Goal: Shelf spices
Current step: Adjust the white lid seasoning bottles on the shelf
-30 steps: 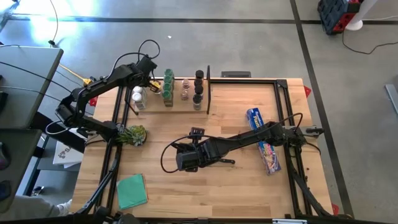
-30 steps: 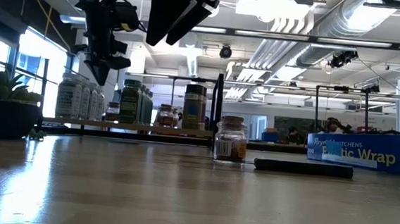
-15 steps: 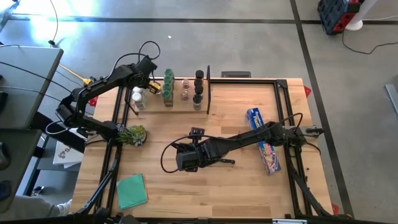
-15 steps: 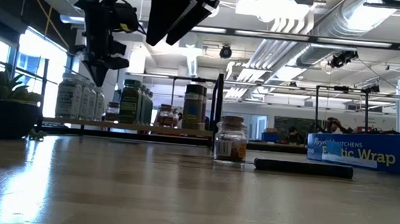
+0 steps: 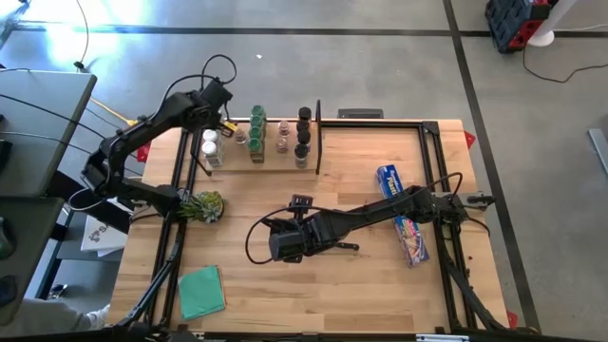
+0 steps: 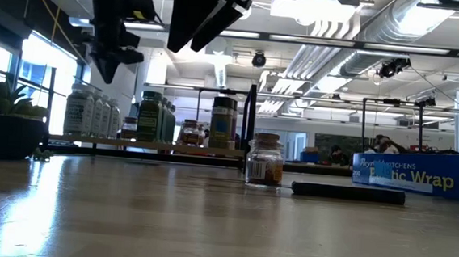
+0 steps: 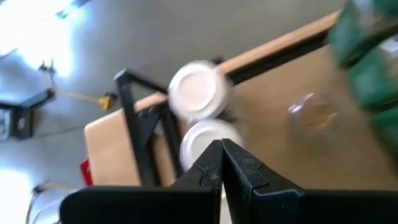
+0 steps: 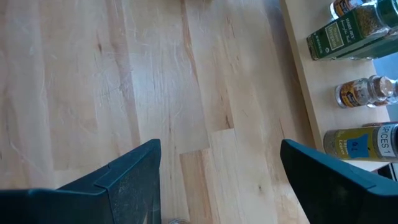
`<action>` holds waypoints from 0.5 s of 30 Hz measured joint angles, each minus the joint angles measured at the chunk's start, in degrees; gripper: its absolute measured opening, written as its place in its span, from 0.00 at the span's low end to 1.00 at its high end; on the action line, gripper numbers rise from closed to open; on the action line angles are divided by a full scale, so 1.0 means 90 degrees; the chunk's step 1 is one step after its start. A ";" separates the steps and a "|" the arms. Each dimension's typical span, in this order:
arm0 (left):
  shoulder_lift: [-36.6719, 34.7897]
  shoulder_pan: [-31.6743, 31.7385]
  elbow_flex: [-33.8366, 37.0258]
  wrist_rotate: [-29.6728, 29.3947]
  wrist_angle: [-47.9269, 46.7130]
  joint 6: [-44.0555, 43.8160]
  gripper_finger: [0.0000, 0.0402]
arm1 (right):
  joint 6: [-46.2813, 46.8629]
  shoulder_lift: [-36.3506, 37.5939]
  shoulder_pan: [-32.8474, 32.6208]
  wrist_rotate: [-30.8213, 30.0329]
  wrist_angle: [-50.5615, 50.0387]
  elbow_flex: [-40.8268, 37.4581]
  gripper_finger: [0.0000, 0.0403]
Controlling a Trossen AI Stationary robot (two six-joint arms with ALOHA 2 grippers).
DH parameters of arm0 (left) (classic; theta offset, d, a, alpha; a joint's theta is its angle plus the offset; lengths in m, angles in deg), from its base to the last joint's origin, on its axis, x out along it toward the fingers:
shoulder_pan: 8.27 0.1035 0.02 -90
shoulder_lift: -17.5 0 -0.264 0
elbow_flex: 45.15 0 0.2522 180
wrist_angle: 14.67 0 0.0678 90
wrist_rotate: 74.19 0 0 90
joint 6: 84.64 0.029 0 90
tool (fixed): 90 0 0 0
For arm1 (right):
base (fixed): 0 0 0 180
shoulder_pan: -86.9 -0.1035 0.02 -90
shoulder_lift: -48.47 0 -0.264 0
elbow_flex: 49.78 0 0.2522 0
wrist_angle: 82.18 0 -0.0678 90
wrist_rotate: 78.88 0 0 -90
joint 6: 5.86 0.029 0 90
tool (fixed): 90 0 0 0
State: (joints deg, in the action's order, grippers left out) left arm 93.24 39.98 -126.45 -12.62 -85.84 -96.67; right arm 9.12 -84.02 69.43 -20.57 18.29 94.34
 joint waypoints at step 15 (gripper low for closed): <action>0.0231 0.0277 0.0382 0.0003 -0.0119 0.0006 0.00 | 0.0000 0.0000 0.0000 -0.0001 0.0000 0.0000 0.81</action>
State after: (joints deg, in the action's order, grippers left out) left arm 95.32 42.47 -123.01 -12.59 -86.91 -96.62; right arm 9.12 -84.02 69.43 -20.58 18.29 94.34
